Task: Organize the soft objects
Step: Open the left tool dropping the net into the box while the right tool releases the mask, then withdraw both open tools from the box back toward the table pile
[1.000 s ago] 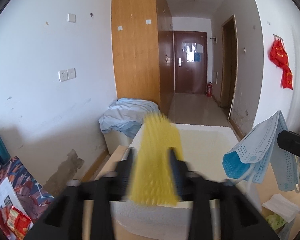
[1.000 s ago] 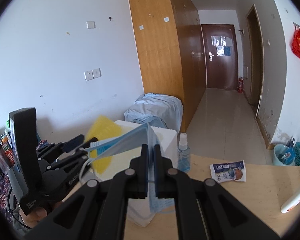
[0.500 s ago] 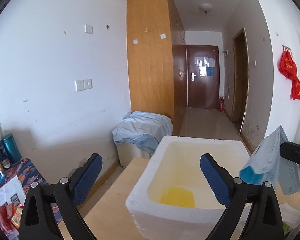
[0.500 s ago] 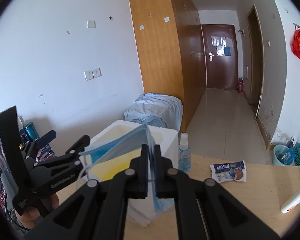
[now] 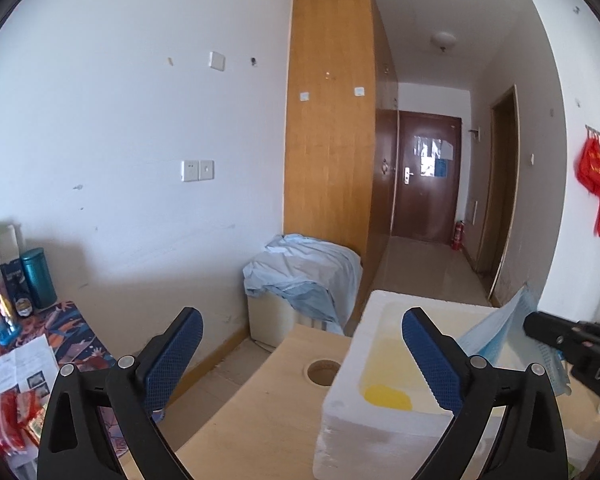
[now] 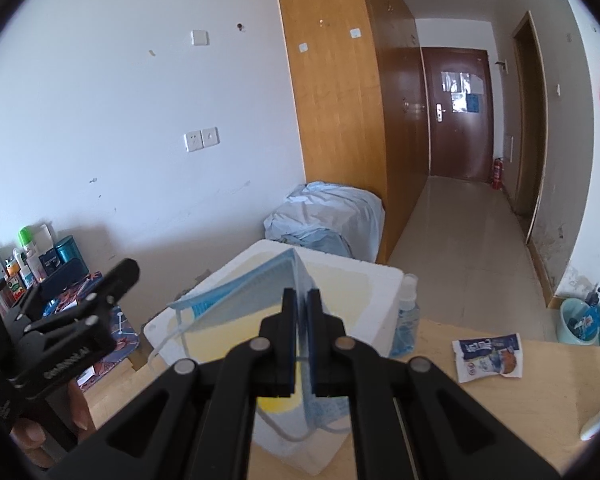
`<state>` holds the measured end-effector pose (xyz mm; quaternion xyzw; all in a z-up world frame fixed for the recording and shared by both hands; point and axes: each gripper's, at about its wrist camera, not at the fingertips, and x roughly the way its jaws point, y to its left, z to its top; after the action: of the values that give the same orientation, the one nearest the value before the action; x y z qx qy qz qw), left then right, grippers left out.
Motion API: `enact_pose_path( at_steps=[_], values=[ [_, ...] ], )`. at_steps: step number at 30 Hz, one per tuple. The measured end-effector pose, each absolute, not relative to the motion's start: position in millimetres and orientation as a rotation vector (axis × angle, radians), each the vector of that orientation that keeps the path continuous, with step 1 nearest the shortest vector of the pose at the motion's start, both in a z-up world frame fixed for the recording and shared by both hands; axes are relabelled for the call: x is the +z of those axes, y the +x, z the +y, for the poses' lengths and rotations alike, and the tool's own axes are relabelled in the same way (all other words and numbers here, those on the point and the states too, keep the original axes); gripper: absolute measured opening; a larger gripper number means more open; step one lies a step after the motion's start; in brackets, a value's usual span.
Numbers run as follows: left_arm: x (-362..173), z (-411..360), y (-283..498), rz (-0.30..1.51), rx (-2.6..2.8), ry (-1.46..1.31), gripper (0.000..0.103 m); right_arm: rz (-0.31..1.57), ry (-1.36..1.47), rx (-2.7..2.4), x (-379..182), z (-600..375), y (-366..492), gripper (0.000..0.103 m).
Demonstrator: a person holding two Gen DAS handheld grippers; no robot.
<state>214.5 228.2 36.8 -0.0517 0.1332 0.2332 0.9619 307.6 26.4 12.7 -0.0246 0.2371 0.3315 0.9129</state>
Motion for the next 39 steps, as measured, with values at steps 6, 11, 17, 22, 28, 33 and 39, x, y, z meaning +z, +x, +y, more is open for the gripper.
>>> enact_pose_path(
  at_steps=[6,11,17,22,28,33,39],
  values=[
    [33,231,220,0.289,0.478,-0.117,0.1,0.501,-0.046,0.703,9,35,313,0.007],
    [32,230,219,0.286,0.478,-0.126,0.1,0.507,-0.037,0.711,7,35,316,0.007],
    [30,229,218,0.288,0.481,-0.129,0.1,0.539,-0.015,0.698,4,33,321,0.03],
    [30,231,218,0.287,0.478,-0.127,0.1,0.523,-0.022,0.697,8,33,317,0.056],
    [29,229,219,0.297,0.475,-0.123,0.1,0.523,-0.035,0.691,8,35,315,0.066],
    [31,228,216,0.295,0.458,-0.138,0.1,0.507,-0.015,0.679,13,25,311,0.066],
    [35,212,211,0.294,0.383,-0.141,0.1,0.463,0.004,0.643,24,5,300,0.066]
  ],
)
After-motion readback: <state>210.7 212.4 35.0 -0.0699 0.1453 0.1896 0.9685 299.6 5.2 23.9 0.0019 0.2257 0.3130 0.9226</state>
